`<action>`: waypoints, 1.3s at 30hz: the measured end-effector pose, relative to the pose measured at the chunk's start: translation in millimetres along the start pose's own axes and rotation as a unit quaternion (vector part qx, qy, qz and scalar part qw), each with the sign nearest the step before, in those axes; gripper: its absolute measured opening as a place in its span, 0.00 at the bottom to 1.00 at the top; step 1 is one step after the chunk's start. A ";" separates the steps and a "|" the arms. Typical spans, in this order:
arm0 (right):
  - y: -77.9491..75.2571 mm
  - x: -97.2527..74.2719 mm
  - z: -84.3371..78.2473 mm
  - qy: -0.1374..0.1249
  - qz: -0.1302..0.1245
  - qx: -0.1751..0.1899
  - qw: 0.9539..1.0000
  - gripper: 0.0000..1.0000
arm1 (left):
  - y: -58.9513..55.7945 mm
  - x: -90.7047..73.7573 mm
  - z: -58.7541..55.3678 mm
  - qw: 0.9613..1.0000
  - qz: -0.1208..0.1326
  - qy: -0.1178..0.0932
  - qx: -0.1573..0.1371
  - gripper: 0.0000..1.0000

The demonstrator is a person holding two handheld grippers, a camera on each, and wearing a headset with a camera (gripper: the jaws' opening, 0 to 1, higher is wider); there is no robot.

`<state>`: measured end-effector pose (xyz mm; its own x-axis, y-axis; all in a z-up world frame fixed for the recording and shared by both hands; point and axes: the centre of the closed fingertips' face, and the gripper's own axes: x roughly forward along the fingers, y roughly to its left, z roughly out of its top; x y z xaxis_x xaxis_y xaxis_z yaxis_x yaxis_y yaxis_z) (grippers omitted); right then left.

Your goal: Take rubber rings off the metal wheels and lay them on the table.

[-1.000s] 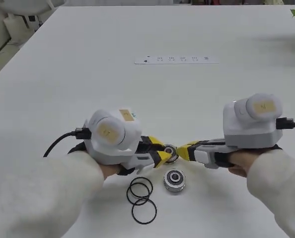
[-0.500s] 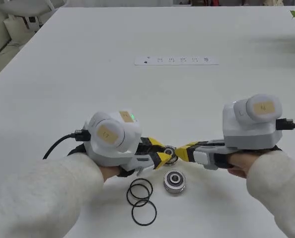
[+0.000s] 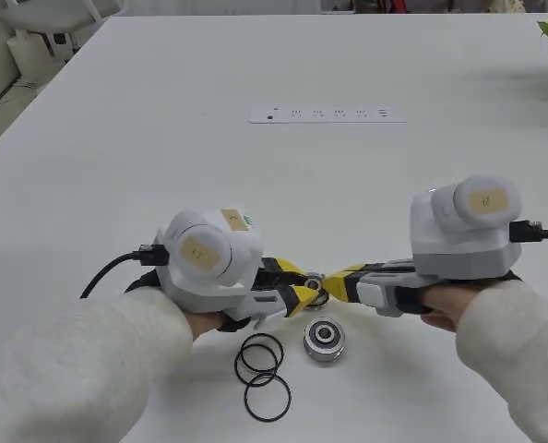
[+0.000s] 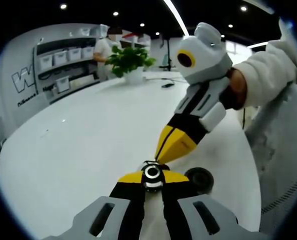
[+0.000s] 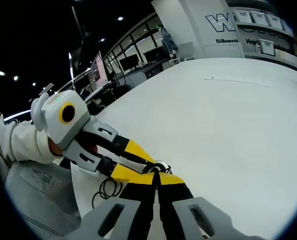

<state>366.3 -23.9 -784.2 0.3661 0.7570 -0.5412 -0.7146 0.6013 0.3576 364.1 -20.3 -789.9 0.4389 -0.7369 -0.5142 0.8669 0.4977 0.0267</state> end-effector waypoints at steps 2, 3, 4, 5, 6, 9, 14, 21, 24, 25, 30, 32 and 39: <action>0.1 0.0 0.0 0.001 0.000 -0.002 1.000 0.00 | -0.1 0.0 0.0 1.000 0.000 0.000 0.000 0.13; 0.6 0.0 0.1 0.001 0.000 -0.004 1.000 0.00 | -0.2 0.1 0.1 1.000 0.000 0.000 0.000 0.13; 1.0 0.0 0.2 0.001 0.000 -0.005 1.000 0.00 | -0.3 0.1 0.1 1.000 0.000 0.000 0.000 0.13; 0.9 0.2 0.3 0.001 0.000 -0.006 1.000 0.00 | -0.4 0.1 0.1 1.000 0.000 -0.001 0.000 0.13; 0.8 0.2 0.4 0.001 0.000 -0.006 1.000 0.00 | -0.4 0.1 0.1 1.000 0.000 -0.001 -0.001 0.13; 0.6 0.1 1.1 0.003 -0.002 -0.006 1.000 0.00 | -0.6 0.1 0.1 1.000 0.001 -0.001 0.000 0.13; 0.4 0.4 2.0 0.004 -0.004 -0.013 1.000 0.00 | -0.5 0.2 0.1 1.000 0.001 -0.001 -0.001 0.13; 4.4 0.1 3.3 0.003 -0.002 -0.016 1.000 0.00 | 0.2 0.6 0.1 1.000 0.001 -0.002 -0.002 0.13; 6.3 0.3 5.0 -0.001 0.001 -0.017 1.000 0.00 | 0.3 0.7 0.0 1.000 0.001 -0.002 -0.001 0.13; 7.2 0.1 5.9 -0.002 0.003 -0.018 1.000 0.00 | 0.4 0.7 0.0 1.000 0.001 -0.002 -0.002 0.13; 5.6 -1.9 8.8 -0.009 0.002 -0.018 1.000 0.00 | 0.3 0.9 0.2 1.000 0.003 -0.001 -0.002 0.13; 3.0 -4.6 12.9 -0.020 0.000 -0.011 1.000 0.00 | 0.7 1.0 0.3 1.000 0.003 -0.002 -0.008 0.14; 1.7 -5.6 9.7 -0.015 -0.005 -0.011 1.000 0.00 | 0.1 1.0 0.5 1.000 0.002 0.004 -0.014 0.14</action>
<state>368.8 -24.7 -773.2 0.3909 0.7578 -0.5225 -0.7229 0.6041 0.3354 364.8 -21.2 -789.9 0.4396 -0.7314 -0.5214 0.8586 0.5126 0.0050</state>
